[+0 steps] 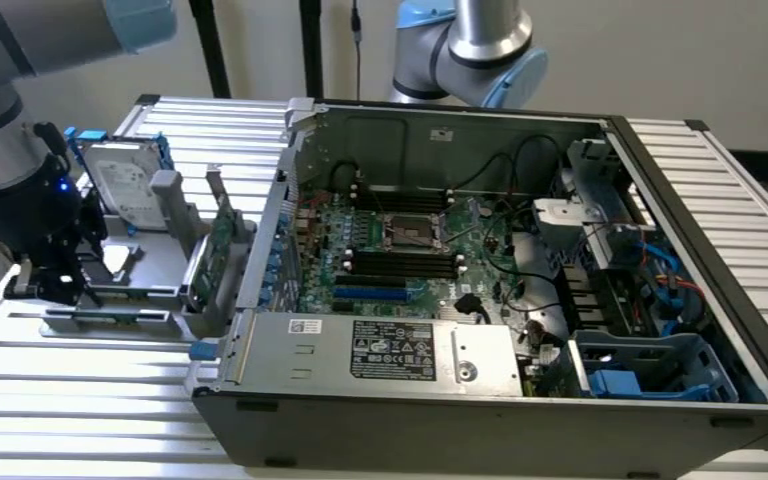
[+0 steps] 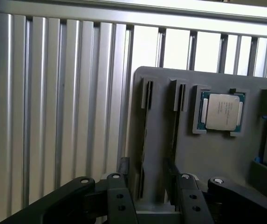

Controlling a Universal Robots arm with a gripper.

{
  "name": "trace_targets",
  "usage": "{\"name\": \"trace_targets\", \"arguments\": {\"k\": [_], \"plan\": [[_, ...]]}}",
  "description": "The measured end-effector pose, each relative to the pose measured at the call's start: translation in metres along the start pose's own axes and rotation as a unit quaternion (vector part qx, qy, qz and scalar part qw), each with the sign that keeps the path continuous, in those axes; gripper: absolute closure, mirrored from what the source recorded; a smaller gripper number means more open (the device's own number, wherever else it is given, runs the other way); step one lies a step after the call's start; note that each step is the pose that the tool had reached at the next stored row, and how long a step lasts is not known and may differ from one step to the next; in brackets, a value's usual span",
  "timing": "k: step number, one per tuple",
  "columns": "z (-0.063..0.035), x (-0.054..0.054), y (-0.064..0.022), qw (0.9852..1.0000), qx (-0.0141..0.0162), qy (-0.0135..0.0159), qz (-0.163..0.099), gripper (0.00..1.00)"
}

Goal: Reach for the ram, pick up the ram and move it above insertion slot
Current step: 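Pick up the ram and move it above insertion slot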

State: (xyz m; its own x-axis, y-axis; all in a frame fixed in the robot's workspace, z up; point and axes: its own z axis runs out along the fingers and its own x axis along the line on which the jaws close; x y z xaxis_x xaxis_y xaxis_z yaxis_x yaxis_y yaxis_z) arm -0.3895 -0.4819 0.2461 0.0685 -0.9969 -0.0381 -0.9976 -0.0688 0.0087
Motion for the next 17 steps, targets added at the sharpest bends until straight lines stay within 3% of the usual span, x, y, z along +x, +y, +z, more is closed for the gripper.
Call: {"name": "trace_targets", "arguments": {"k": [17], "plan": [[0.0307, 0.002, -0.0011, 1.0000, 0.0002, -0.0031, 0.000, 0.58]]}}
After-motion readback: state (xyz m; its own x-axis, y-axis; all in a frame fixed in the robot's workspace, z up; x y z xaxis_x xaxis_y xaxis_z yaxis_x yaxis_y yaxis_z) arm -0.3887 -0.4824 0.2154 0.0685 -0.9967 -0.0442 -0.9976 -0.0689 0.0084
